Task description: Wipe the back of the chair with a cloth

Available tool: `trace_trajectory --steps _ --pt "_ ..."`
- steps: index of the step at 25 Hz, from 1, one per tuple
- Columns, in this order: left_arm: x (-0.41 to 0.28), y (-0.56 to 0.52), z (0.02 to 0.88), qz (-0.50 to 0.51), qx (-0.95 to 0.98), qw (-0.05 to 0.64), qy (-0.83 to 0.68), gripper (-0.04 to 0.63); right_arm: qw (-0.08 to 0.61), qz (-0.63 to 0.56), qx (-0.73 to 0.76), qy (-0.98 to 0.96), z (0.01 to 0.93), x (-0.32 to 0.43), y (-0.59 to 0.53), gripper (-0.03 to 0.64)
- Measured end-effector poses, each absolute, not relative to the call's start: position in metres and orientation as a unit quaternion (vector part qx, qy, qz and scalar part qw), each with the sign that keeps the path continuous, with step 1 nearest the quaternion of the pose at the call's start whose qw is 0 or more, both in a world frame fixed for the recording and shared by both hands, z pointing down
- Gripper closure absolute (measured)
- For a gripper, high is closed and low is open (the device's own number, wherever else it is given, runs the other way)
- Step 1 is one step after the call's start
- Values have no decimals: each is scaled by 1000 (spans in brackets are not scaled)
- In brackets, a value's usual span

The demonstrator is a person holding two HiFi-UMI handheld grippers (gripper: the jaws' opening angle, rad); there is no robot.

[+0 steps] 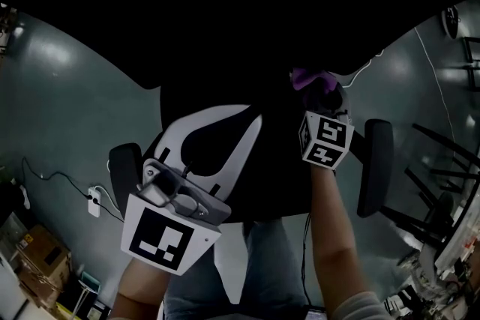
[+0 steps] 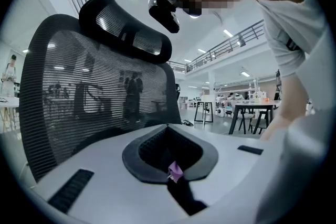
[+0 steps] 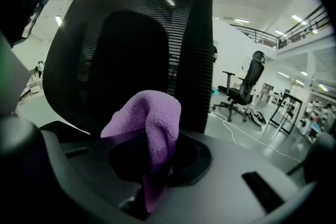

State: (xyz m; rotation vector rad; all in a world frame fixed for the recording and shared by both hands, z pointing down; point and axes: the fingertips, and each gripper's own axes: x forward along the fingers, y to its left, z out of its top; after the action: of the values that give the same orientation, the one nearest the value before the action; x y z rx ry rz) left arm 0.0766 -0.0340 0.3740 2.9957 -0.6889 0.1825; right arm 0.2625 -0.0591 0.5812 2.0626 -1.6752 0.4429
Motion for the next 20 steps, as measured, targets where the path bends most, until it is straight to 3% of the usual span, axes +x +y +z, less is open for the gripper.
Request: trace_trajectory --steps 20 --pt "83 -31 370 60 974 28 -214 583 204 199 798 -532 583 331 -33 566"
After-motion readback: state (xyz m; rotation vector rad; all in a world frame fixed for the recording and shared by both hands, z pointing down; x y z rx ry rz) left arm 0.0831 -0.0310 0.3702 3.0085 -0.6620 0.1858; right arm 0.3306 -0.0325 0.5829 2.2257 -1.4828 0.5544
